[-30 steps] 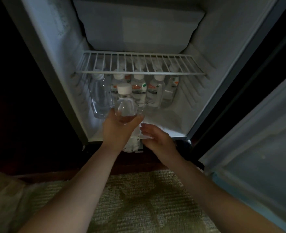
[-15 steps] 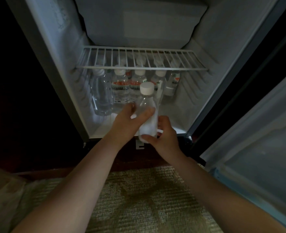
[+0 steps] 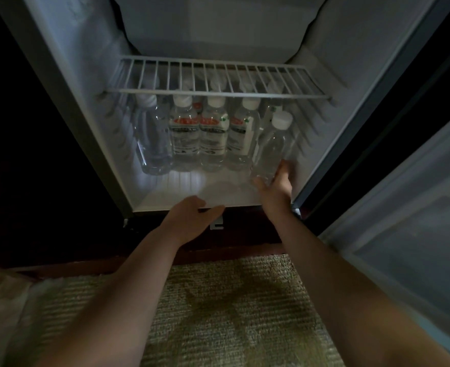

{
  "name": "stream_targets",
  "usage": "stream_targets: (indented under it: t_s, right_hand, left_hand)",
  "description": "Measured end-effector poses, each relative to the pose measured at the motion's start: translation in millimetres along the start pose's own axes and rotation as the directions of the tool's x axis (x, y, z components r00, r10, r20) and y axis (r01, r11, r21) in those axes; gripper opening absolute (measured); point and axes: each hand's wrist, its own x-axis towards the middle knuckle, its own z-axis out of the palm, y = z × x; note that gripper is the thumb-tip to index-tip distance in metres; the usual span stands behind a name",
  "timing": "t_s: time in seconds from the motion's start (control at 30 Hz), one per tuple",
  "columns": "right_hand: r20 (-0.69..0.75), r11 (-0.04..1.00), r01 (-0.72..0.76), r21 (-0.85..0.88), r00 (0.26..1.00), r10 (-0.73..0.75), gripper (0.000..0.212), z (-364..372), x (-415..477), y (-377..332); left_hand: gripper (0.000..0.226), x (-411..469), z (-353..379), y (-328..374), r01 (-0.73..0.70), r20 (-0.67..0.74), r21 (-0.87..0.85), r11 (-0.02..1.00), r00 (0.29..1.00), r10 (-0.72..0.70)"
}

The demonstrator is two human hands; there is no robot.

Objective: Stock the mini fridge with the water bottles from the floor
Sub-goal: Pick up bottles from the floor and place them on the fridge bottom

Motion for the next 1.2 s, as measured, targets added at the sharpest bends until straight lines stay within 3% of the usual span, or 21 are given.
stream_targets:
  t_s: [0.13, 0.3, 0.47, 0.57, 0.67, 0.93, 1.1, 1.2]
  right_hand:
    - [-0.032, 0.995, -0.014, -0.098, 0.999, 0.011, 0.063, 0.5, -5.2, 4.0]
    - [-0.183, 1.0, 0.019, 0.005, 0.983, -0.018, 0.052, 1.6, -42.2, 2.7]
    - [-0.144, 0.99, -0.143, 0.004, 0.979, 0.142, 0.07, 15.8, -25.4, -14.8]
    - [-0.17, 0.964, -0.249, -0.097, 0.958, 0.23, 0.071, 16.5, -7.2, -18.0]
    - [-0.12, 0.946, -0.274, -0.174, 0.959, 0.256, 0.073, 13.9, 8.5, -15.8]
    - [-0.066, 0.912, -0.21, -0.353, 0.978, 0.199, 0.06, 13.1, 37.3, -23.3]
    - [-0.064, 0.92, -0.227, -0.321, 0.974, 0.218, 0.058, 12.7, 35.9, -17.2]
    - [-0.147, 0.956, -0.161, -0.245, 0.981, 0.128, 0.048, 10.1, 26.5, -16.4]
  left_hand:
    - [0.069, -0.5, -2.3, -1.0, 0.0, 0.017, 0.062, 0.998, 1.0, -0.001]
    - [0.074, -0.3, -4.8, -3.0, -0.002, 0.026, 0.079, 0.997, 1.0, 0.0]
    - [0.056, -3.2, -3.2, -1.7, -0.029, 0.001, 0.064, 0.998, 1.0, 0.029]
    - [0.039, -3.2, -2.2, -1.9, -0.057, -0.007, 0.086, 0.995, 0.998, 0.058]
    - [0.04, -1.2, -4.3, -3.9, -0.061, -0.016, 0.101, 0.993, 0.998, 0.063]
    - [0.043, 1.2, -5.3, -10.8, -0.069, -0.029, 0.125, 0.99, 0.997, 0.073]
    - [0.042, 1.0, -4.2, -10.7, -0.048, -0.03, 0.126, 0.991, 0.998, 0.053]
    - [0.045, 0.4, -3.3, -9.0, -0.039, -0.026, 0.126, 0.991, 0.999, 0.043]
